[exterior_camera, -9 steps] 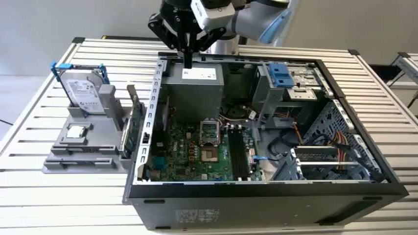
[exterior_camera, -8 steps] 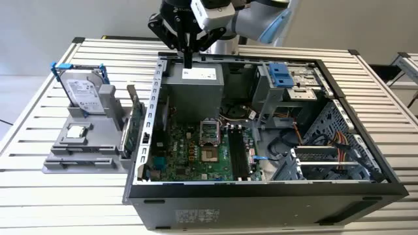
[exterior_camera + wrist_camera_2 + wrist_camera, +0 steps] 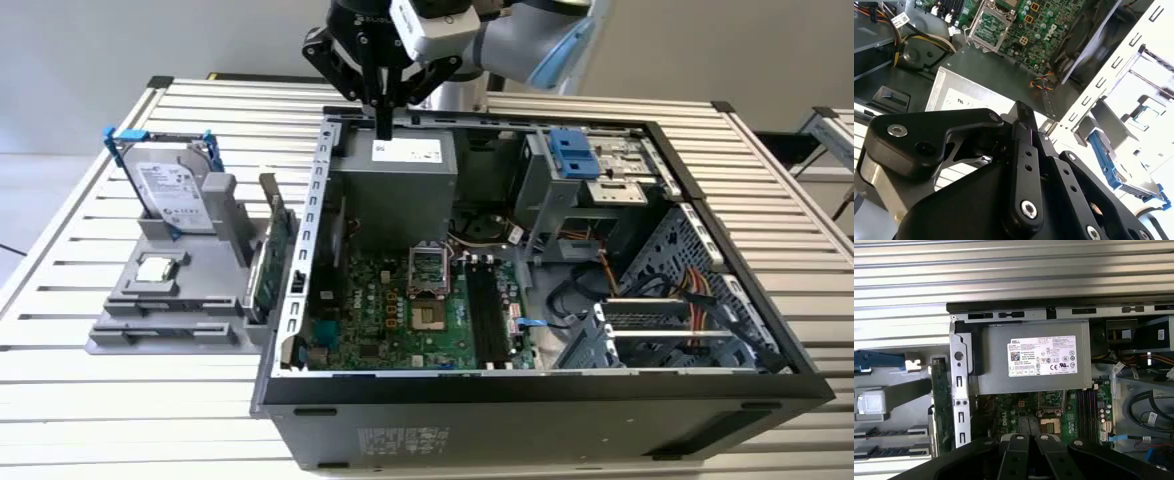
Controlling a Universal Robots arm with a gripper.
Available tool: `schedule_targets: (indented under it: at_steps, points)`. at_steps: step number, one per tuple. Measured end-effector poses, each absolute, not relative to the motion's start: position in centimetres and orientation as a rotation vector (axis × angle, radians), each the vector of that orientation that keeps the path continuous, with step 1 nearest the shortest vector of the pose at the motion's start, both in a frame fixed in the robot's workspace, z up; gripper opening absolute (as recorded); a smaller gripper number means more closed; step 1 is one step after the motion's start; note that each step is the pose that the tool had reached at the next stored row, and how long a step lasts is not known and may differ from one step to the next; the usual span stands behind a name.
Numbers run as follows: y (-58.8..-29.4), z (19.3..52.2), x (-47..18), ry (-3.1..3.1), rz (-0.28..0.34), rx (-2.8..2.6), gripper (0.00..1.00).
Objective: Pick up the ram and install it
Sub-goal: 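Reach for the ram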
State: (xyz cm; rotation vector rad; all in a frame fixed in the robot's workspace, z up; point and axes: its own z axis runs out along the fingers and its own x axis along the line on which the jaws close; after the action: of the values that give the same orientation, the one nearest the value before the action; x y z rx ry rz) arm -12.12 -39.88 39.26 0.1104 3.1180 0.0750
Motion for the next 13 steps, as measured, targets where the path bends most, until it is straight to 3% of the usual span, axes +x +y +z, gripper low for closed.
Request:
schedule_targets:
  at_steps: [13]
  points:
    - [-39.88, 39.26, -13.08, 3.118, 0.075, 0.11, 0.0]
